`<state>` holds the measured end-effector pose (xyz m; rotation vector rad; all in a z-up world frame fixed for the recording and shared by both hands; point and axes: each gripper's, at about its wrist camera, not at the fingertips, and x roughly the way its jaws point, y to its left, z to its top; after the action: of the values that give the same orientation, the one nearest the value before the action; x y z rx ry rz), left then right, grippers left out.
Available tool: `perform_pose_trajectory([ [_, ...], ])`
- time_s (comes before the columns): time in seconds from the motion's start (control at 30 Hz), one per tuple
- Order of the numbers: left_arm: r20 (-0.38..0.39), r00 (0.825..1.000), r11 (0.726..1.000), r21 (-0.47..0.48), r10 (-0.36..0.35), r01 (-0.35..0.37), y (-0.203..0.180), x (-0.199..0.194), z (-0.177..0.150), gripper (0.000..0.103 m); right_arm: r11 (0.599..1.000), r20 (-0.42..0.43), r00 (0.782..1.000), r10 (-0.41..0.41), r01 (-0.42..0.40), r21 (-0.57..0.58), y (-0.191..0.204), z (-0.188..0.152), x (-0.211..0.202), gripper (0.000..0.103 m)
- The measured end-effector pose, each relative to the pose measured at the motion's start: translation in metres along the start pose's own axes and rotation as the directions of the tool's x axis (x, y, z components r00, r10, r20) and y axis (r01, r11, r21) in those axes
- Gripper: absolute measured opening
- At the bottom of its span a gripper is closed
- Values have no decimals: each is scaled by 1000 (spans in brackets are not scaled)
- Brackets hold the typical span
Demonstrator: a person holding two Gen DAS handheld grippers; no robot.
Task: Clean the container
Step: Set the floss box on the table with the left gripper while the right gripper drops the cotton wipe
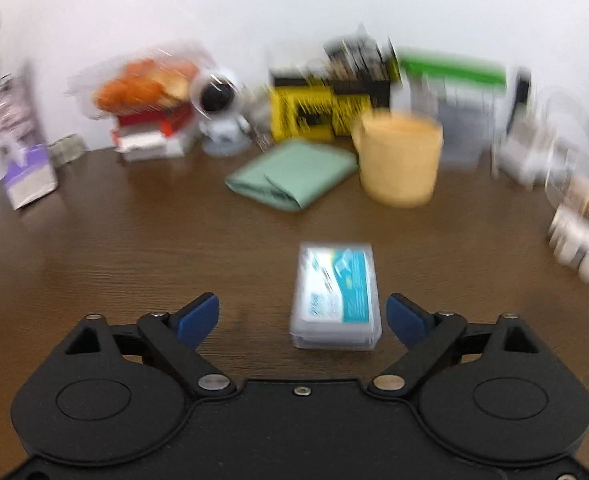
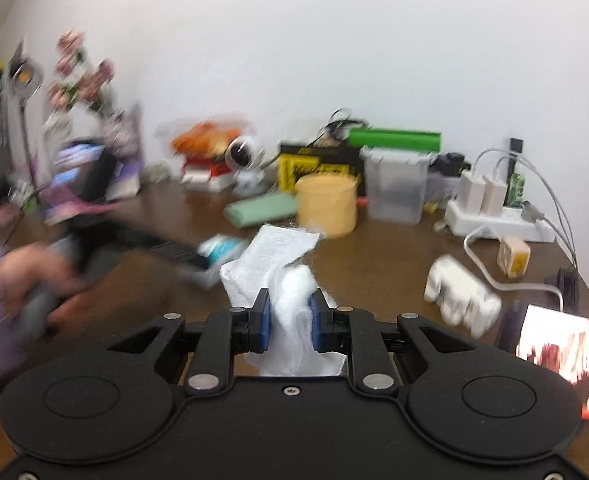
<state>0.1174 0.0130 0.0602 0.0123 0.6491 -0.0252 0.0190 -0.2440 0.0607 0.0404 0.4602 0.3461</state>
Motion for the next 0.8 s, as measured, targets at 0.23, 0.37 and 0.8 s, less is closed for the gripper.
perform_pose_trajectory([
  [0.23,56,996,991,-118,63,-56,30,-44,-5,103,989,-142,984,-108,121,84,-21,31,124,25],
  [0.37,-15,992,985,-113,126,-127,35,-35,-18,103,980,-160,976,-146,164,108,-18,33,149,67],
  [0.8,-85,994,984,-156,70,-82,26,-56,-68,103,994,-28,997,-66,68,84,32,-5,-1,98],
])
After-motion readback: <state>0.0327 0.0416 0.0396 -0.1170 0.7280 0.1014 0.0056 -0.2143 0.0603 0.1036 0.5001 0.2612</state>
